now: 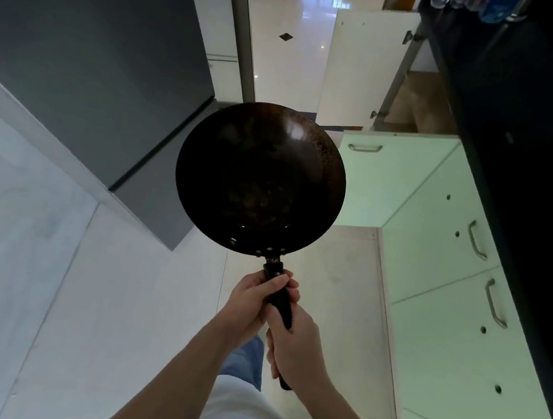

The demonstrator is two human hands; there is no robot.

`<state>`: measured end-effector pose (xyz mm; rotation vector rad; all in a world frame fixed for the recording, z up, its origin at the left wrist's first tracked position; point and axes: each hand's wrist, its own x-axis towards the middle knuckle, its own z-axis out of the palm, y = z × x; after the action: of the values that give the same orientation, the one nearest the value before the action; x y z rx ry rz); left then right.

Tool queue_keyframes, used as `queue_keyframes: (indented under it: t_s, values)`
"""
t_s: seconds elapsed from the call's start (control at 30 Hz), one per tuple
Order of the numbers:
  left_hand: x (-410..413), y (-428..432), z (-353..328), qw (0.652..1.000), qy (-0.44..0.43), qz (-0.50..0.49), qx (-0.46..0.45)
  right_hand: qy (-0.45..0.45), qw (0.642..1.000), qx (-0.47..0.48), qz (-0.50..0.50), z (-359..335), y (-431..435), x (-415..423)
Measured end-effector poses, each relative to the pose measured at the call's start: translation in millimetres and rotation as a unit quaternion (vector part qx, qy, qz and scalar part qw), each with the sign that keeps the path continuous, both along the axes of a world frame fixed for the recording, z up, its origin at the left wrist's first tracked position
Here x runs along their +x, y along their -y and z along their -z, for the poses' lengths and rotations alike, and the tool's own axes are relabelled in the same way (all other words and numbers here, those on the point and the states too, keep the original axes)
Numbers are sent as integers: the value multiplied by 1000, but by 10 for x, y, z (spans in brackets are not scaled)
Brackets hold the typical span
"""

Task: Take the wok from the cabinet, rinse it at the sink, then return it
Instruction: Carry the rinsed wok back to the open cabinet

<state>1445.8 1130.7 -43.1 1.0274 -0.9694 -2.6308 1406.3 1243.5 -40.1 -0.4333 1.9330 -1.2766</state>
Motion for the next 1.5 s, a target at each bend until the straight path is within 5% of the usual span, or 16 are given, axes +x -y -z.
queue_keyframes:
  t_s: [0.47,1.0,1.5]
  values:
    - [-1245,2320,-146,999,2,40,-11,20,999,4,46,-194,2314,-1132]
    - [-2958,3801,17,998,20,61,-14,10,999,-25,45,-23,3758,-2818]
    - [-5178,4648,-62,985,22,172,0,32,986,-46,156,-9,4545,-4781]
